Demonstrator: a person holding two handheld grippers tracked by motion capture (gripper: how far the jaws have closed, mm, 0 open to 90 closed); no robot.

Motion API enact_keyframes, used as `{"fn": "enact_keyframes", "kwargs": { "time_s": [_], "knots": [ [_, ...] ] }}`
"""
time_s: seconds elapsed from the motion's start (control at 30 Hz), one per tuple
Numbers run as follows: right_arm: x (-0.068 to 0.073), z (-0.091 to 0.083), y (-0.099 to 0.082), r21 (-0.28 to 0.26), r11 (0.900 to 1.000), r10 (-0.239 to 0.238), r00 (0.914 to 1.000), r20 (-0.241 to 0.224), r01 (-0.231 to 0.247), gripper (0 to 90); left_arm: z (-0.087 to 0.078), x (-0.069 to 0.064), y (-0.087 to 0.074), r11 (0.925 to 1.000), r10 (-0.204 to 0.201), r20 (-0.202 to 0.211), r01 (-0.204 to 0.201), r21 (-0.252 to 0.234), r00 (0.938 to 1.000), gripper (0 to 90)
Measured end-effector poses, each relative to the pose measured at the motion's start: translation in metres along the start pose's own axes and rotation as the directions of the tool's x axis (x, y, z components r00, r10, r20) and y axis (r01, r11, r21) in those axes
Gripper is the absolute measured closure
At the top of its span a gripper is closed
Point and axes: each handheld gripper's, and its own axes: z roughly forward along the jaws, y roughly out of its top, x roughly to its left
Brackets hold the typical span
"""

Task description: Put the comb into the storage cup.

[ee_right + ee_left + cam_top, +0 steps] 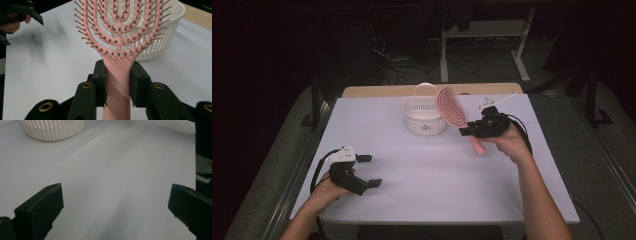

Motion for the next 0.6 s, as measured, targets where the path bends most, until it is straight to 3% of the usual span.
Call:
{"fn": "enact_keyframes", "kwargs": {
  "time_s": [0.6],
  "knots": [
    [-0.003, -0.004, 0.036, -0.092, 0.9957, 0.008, 0.9991, 0.041, -0.004, 68.9, 0.0, 0.0, 0.0, 1.0, 0.003, 0.001, -0.003, -0.002, 1.0, 0.0]
  ]
}}
